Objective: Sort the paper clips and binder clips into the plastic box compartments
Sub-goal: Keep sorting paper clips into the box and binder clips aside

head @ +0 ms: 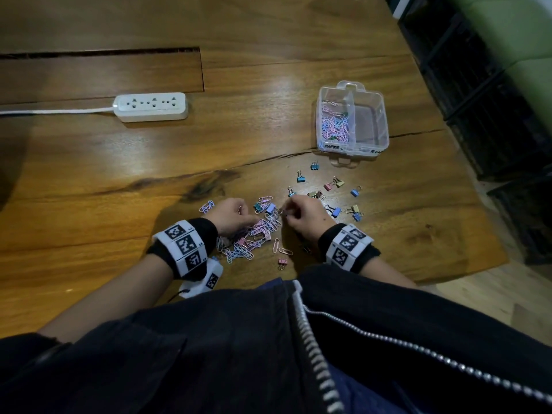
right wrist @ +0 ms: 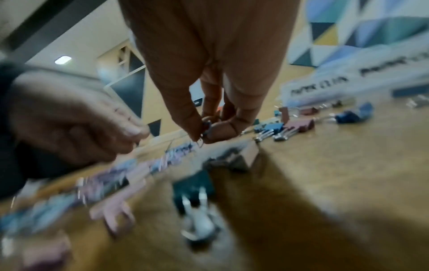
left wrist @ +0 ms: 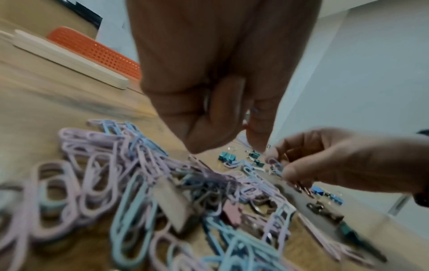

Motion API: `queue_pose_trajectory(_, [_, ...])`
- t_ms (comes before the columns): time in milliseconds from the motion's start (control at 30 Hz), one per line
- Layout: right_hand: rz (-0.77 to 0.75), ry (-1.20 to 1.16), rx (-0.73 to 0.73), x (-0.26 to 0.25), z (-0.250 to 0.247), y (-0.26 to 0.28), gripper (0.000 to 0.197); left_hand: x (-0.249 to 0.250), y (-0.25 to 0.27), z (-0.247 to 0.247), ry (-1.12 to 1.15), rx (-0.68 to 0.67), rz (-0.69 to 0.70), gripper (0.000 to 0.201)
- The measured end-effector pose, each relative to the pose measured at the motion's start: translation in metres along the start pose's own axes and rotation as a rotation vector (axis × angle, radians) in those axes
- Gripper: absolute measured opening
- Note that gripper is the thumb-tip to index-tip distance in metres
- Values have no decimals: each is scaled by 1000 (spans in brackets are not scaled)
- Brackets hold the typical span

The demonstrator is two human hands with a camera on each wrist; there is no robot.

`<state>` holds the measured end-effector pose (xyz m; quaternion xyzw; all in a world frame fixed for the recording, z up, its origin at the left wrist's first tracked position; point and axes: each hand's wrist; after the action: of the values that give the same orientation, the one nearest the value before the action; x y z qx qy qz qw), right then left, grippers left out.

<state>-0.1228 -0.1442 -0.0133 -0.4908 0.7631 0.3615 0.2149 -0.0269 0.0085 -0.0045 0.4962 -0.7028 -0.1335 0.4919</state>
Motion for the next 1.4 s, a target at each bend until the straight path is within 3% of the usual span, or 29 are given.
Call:
queue_pose_trajectory(100, [150,-396,47,4,-12,3,17,7,4,10,-175,113,58,37])
queue_pose_trajectory(267, [293,-882,-46,5,-27,1,25,13,0,26,-490,140,68,71])
queue_pose_trajectory(467, [438,-1134,-67,2,-23,1,23,15,-6,28,-360,74,47,35])
queue_pose_trajectory(533, [426,-1023,-59,-1,-18,0,24,14,-8,27,-231,32,46,27])
queue_pose_trajectory(667, [254,-307,-53,-5,0,-1,20,12,-6,17,-131,72,86,21])
queue_pose_trajectory(767, [145,60,-34,-8,11,-1,25,11,-1,6,19,24,73,27])
queue_pose_trajectory(933, [30,332,3,-15,22,-9,37,4,0,-10,766,-189,-92,38])
queue_pose_trajectory(1067, [-32,382,-49,-14,26,-14,21,-2,2,-11,950,-225,-117,30])
queue_pose_trajectory(1167, [-4,338,-97,-11,21,-12,19,-1,5,-7,773,-203,-81,22])
queue_pose_trajectory(1300, [33,194,-82,-7,11,-9,3,-1,10,5,-38,-20,62,23])
queue_pose_trajectory(1400, [106,-90,-18,-1,1,-7,15,-6,13,15,-531,58,202,51])
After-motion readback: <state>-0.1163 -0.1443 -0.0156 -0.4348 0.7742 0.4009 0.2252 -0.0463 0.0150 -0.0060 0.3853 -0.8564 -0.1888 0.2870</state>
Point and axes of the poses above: each hand's wrist, its own y-axis away from the middle knuckle, its own z-axis out of the palm, x = y × z, and after that the axes turned 3 degrees about -z, right-handed
